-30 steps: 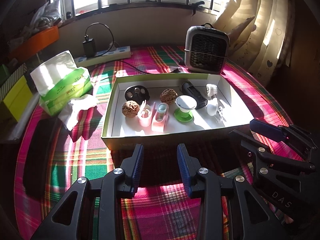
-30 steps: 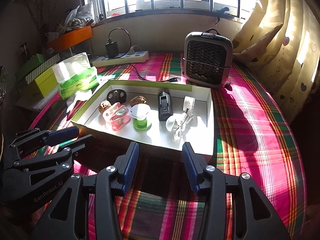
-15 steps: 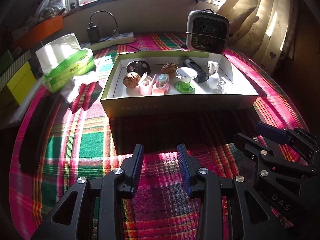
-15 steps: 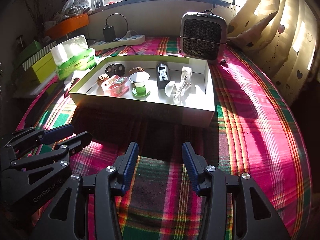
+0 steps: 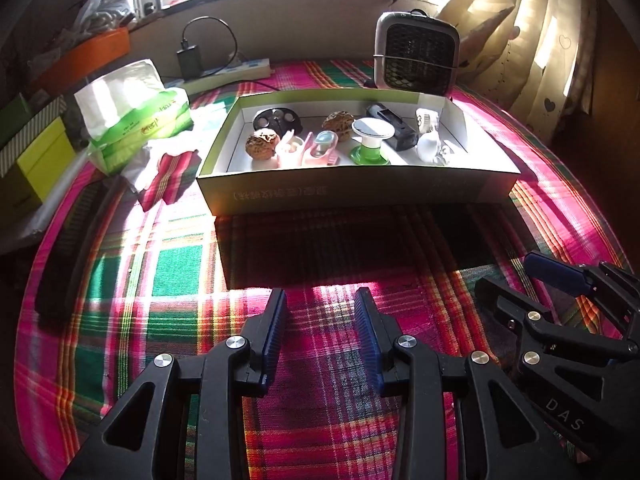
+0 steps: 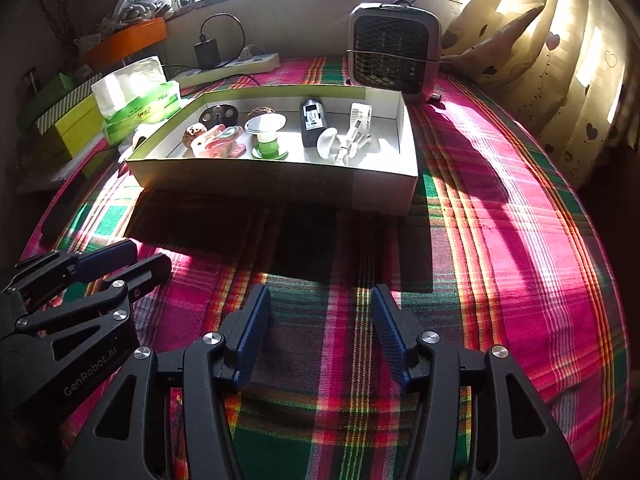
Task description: Organize objects
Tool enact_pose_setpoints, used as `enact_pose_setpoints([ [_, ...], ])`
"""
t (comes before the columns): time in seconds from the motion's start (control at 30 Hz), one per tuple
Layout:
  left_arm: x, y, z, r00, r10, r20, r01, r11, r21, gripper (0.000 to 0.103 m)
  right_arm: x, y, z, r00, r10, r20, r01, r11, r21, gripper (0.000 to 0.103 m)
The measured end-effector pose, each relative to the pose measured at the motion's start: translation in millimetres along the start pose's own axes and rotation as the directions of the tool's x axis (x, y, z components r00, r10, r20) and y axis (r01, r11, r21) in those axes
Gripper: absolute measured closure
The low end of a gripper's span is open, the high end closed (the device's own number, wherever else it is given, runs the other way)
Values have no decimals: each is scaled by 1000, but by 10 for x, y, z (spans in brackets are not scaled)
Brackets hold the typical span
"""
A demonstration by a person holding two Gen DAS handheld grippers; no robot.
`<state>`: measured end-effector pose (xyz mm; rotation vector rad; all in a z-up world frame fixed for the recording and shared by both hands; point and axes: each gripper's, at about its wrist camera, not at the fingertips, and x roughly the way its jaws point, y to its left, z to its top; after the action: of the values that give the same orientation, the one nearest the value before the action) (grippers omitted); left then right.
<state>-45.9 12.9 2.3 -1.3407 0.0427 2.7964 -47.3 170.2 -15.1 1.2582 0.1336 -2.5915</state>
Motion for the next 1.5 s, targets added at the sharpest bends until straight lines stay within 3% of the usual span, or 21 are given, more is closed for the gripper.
enact_pose_setpoints([
  [0.13, 4, -2, -6, 1000, 3, 13, -3, 1000, -16, 68, 7, 28, -16, 1000, -27, 3, 27, 999, -20, 47],
  [0.2, 10, -21, -10, 1000, 14, 18, -14, 1000, -14, 66, 15, 10, -18, 1000, -30, -2, 30, 999, -12, 39],
  [0.6, 13, -28, -5, 1000, 19, 17, -19, 1000, -16, 63, 32, -34, -22, 999, -47, -11, 47, 999, 12, 28],
  [1.5, 13, -27, -6, 1000, 19, 17, -19, 1000, -17, 62, 39, -46, -16, 999, -48, -12, 49, 999, 12, 25],
])
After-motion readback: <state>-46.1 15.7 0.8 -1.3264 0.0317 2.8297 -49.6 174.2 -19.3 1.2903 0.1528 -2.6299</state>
